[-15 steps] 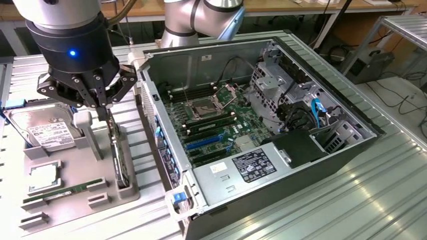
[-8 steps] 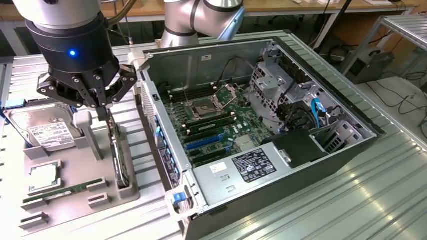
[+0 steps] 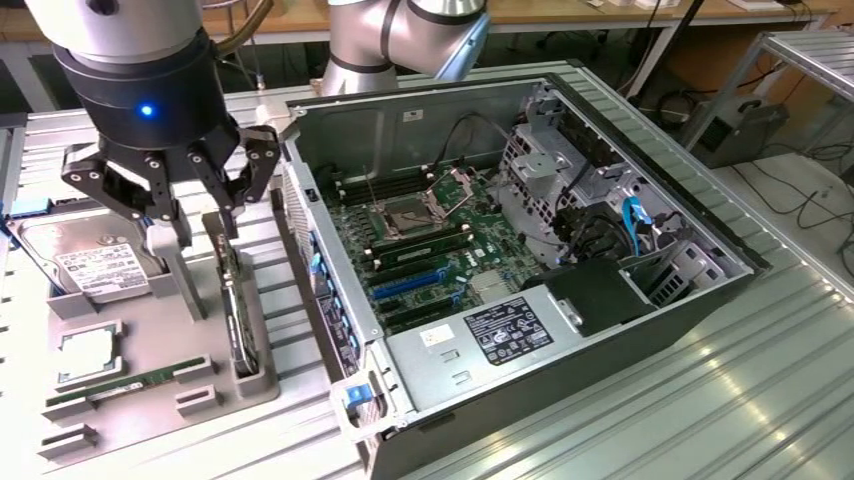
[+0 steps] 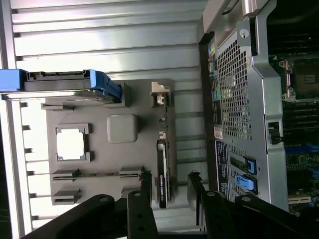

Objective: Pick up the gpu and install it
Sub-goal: 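Pick up the gpu and move the gpu toward the slot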

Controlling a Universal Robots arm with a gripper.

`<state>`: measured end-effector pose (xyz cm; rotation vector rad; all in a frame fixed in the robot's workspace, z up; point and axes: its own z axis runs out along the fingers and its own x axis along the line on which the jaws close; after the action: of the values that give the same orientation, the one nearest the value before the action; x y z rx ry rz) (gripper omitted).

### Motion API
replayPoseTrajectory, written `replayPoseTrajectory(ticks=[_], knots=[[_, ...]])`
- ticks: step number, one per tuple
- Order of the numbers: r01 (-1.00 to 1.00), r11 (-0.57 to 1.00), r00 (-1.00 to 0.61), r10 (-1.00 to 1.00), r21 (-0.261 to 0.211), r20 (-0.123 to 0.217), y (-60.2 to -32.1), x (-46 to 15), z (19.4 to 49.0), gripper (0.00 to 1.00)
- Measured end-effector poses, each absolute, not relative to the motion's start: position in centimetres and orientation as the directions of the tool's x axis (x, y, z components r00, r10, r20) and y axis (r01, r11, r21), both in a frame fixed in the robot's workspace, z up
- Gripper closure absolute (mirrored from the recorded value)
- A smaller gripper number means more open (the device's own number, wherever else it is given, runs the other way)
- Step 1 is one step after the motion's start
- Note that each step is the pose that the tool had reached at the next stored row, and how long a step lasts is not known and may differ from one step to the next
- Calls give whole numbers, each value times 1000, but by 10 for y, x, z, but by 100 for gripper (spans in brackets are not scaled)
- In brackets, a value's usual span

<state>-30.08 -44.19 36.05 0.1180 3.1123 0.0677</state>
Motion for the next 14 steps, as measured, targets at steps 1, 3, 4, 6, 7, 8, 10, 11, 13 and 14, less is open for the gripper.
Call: replayPoseTrajectory(ticks=[1,3,4,6,7,8,10,11,13,14], knots=[[75,996,-997,76,44,-24,-442,-301,357,58],[75,996,-997,76,44,-25,-442,-302,351,58],[75,996,-997,76,44,-24,-442,-303,348,58],[75,996,-997,76,44,-25,-442,-304,344,58],[75,996,-997,76,44,-24,-443,-305,341,58],[75,996,-997,76,44,-25,-443,-306,338,58],[75,996,-997,76,44,-24,-445,-308,330,58],[75,996,-997,76,44,-24,-445,-309,326,58],[75,996,-997,76,44,-24,-446,-309,322,58],[75,996,-997,76,44,-24,-446,-309,320,58]])
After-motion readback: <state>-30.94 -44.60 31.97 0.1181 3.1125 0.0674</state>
